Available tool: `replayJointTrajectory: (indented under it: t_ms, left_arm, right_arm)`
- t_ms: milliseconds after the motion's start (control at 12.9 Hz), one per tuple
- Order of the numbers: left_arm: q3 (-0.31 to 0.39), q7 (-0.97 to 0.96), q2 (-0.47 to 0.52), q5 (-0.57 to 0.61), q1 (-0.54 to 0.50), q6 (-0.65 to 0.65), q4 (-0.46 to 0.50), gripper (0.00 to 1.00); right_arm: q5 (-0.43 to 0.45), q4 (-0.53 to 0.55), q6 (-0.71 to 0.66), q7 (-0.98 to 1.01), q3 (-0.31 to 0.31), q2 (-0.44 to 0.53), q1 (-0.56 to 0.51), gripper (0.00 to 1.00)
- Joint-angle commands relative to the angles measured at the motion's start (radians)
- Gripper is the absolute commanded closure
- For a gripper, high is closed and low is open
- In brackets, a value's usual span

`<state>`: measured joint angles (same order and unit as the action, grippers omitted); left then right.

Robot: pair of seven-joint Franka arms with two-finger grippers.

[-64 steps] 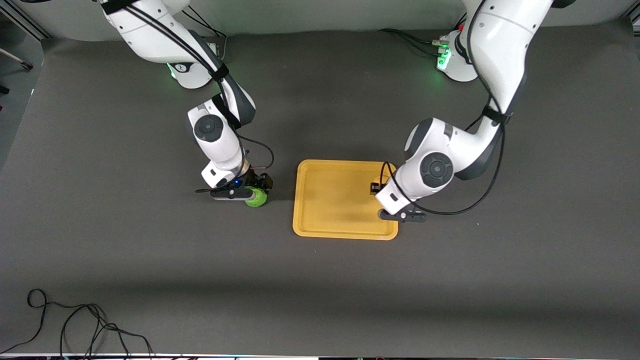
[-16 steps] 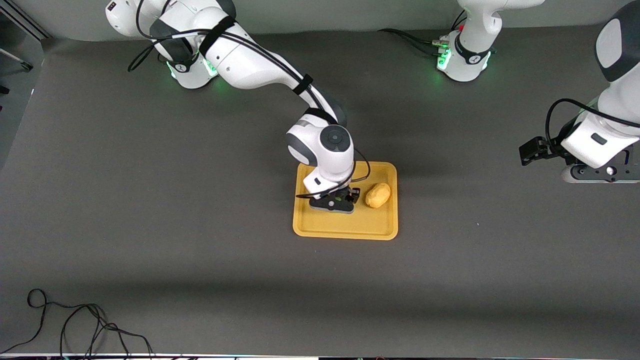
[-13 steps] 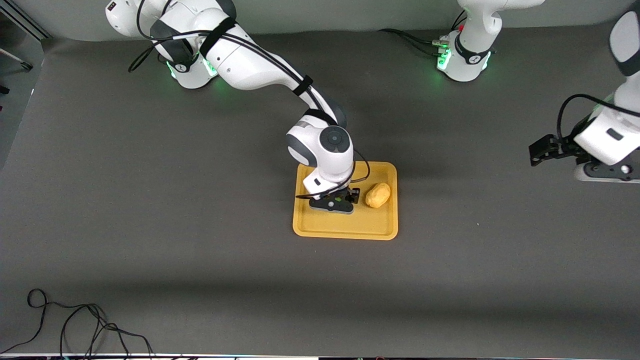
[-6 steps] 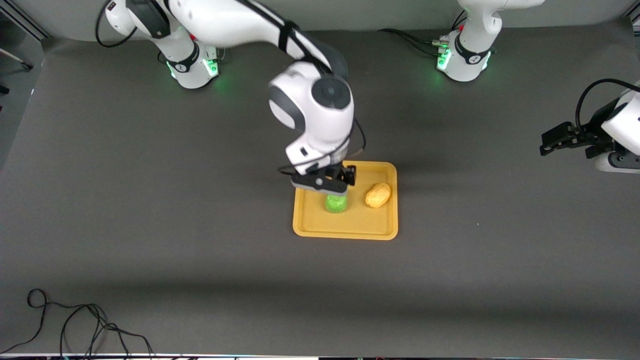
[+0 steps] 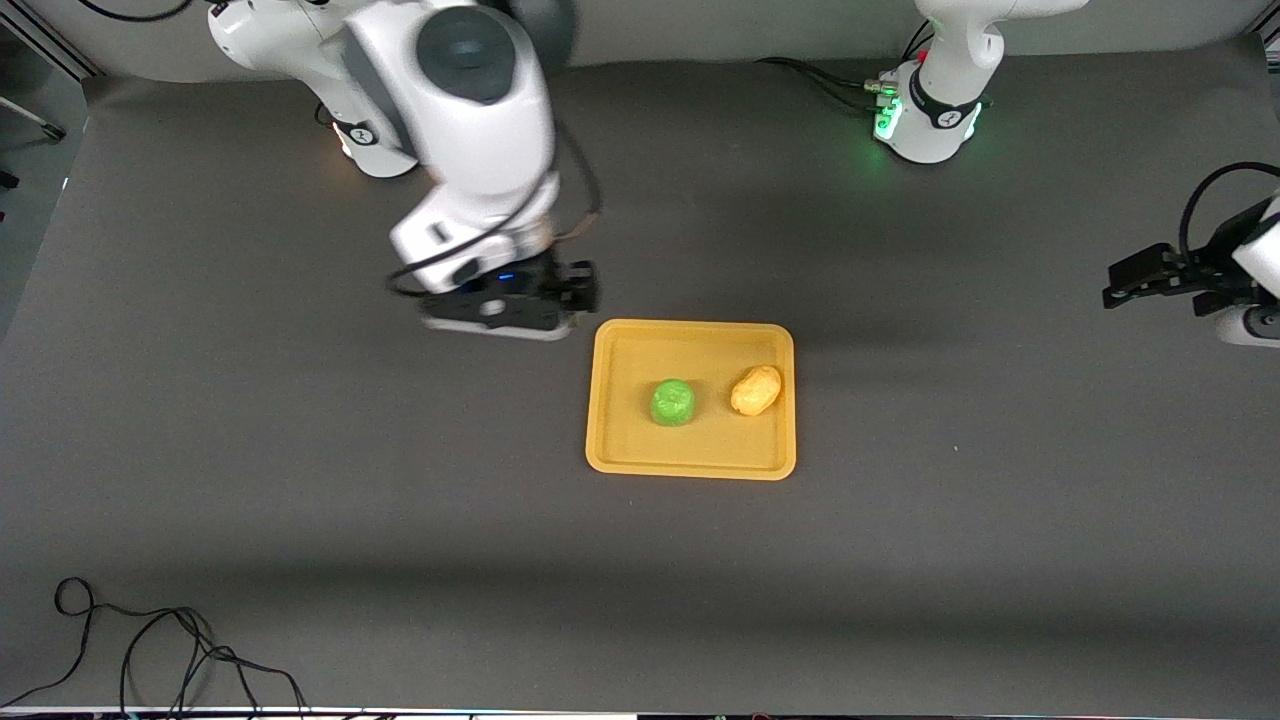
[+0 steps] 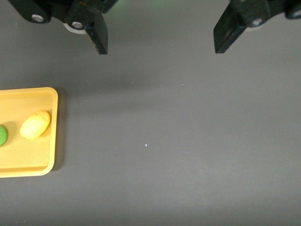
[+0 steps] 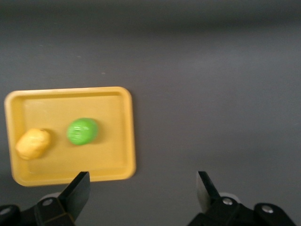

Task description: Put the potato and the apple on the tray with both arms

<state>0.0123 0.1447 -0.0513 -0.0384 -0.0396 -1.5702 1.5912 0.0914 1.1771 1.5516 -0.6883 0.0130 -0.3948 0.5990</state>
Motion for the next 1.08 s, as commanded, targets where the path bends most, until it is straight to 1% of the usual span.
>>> replayJointTrajectory:
  t_ms: [0, 232, 310, 542, 775, 1007]
  left_arm:
    - [0.000, 0.030, -0.006, -0.015, -0.020, 0.024, -0.022, 0.00]
    - [-0.002, 0.015, -0.013, -0.014, -0.020, 0.016, -0.022, 0.00]
    - [-0.002, 0.015, -0.015, -0.014, -0.020, 0.015, -0.022, 0.00]
    - [-0.002, 0.013, -0.019, -0.014, -0.020, 0.012, -0.020, 0.00]
    - [-0.002, 0.012, -0.019, -0.014, -0.019, 0.016, -0.019, 0.00]
    - [-0.002, -0.010, -0.021, -0.014, -0.013, 0.009, -0.019, 0.00]
  right_arm:
    - [-0.082, 0.293, 0.047, 0.200, 0.001, 0.235, -0.170, 0.00]
    - [-0.098, 0.445, 0.084, 0.447, -0.008, 0.370, -0.370, 0.00]
    - [-0.098, 0.459, 0.084, 0.498, -0.010, 0.385, -0.427, 0.00]
    - [-0.098, 0.472, 0.081, 0.613, -0.011, 0.393, -0.556, 0.00]
    - [-0.094, 0.469, 0.082, 0.627, 0.004, 0.390, -0.570, 0.00]
    - [-0.090, 0.466, 0.082, 0.688, 0.045, 0.389, -0.570, 0.00]
